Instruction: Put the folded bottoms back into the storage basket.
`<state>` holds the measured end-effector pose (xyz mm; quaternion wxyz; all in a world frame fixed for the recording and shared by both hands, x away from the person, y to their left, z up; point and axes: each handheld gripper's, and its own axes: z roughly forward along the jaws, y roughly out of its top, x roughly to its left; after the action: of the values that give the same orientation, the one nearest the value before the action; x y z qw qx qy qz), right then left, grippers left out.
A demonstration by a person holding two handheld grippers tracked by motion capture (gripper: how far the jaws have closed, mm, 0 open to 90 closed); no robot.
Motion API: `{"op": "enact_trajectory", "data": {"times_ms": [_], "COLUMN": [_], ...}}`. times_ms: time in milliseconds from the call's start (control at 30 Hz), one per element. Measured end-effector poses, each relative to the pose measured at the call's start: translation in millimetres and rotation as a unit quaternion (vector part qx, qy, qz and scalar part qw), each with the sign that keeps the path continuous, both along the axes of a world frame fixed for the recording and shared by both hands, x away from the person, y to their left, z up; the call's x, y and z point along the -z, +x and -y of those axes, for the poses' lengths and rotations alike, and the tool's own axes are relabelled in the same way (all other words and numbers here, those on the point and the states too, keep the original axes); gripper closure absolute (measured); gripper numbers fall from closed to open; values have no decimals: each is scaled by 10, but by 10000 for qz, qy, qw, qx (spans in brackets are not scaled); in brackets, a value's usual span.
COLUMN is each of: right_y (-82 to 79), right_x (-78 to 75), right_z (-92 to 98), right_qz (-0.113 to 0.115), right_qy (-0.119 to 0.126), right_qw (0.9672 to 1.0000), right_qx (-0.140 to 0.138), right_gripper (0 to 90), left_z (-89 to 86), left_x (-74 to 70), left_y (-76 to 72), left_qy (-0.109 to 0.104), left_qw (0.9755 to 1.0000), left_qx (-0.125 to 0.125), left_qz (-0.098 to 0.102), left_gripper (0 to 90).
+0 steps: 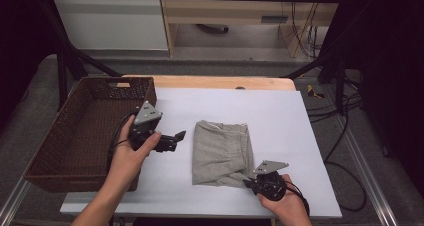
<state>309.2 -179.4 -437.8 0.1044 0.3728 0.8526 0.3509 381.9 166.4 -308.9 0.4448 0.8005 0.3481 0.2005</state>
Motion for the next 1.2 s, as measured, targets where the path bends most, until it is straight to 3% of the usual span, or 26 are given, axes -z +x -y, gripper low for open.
{"op": "enact_trajectory", "data": {"times_ms": [267,367,467,700,867,1033,1200], "right_y": [-29,-38,-42,-63,-63,-50,-47], "right_x": [19,31,29,30,52,62,66], "right_z": [25,54,71,80,83,88,88], "right_qz": [82,102,91,135,88,49,37], "right_qy": [-7,30,47,-2,-9,9,-2], "right_qw": [10000,9999,9999,9999,10000,10000,10000], "right_qx": [9,36,50,58,32,28,17], "right_gripper": [872,872,872,872,872,870,870], "left_z": [256,335,389,571,707,735,681], "left_x": [216,302,378,531,633,741,814], "left_y": [246,337,415,561,657,750,839], "left_qy": [0,228,99,266,218,339,423], "left_qw": [9992,9992,9992,9989,9984,9969,9966], "left_qx": [141,38,105,155,221,168,-12], "left_qz": [-386,-324,-380,-359,-470,-696,-708], "left_gripper": [55,71,53,63,65,77,75]}}
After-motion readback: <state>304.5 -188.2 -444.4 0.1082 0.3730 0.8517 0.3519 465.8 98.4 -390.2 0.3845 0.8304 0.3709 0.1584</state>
